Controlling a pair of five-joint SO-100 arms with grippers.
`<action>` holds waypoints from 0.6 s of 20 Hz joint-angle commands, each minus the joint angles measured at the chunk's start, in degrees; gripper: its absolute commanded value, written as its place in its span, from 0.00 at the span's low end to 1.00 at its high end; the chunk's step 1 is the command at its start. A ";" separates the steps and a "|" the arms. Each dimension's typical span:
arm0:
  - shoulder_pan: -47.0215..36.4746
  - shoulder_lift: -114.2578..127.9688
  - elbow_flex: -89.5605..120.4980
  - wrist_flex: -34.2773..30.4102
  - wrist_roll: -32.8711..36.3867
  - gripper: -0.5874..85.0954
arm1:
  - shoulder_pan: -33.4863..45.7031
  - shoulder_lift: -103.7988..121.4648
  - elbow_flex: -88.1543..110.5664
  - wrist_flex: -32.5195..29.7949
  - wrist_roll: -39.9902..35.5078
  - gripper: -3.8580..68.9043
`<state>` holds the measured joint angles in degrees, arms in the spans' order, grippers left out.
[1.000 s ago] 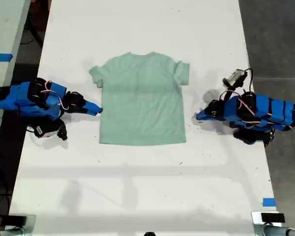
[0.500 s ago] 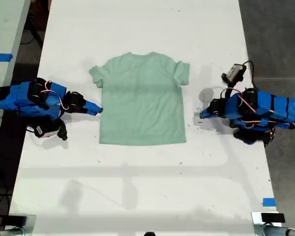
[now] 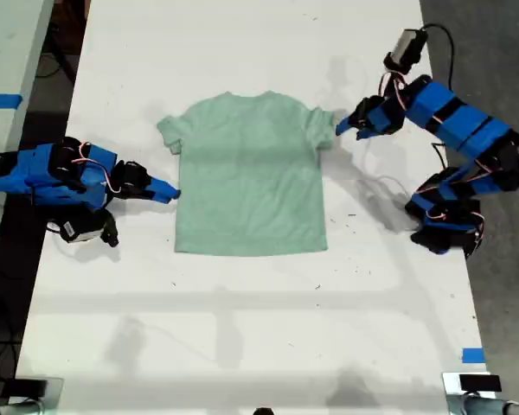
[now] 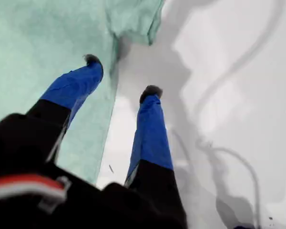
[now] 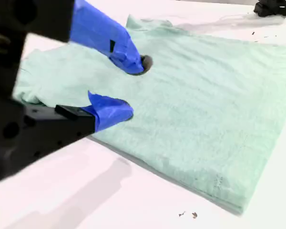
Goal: Fold t shirt
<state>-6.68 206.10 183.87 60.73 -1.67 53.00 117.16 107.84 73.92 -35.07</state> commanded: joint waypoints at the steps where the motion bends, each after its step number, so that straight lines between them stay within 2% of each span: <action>1: -0.35 0.44 0.00 0.09 0.35 0.14 | 3.25 -18.37 -18.54 -3.16 -3.16 0.31; 5: -0.35 0.44 0.00 0.09 0.35 0.14 | 5.80 -41.31 -40.08 -1.05 -4.04 0.30; 8: -0.35 0.44 0.00 0.09 0.35 0.14 | 7.29 -49.31 -42.63 -1.58 -3.52 0.26; 9: -0.35 0.44 0.00 0.09 0.35 0.14 | 7.56 -51.06 -42.28 -1.58 -3.87 0.13; 10: -0.35 0.44 0.00 0.09 0.35 0.14 | 7.47 -52.03 -41.22 -1.93 -3.87 0.07; 12: -0.35 0.44 0.00 0.09 0.35 0.14 | 6.42 -52.56 -40.52 -2.29 -4.13 0.08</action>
<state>-6.77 206.10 183.87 60.73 -1.67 59.50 64.86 67.06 71.54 -37.97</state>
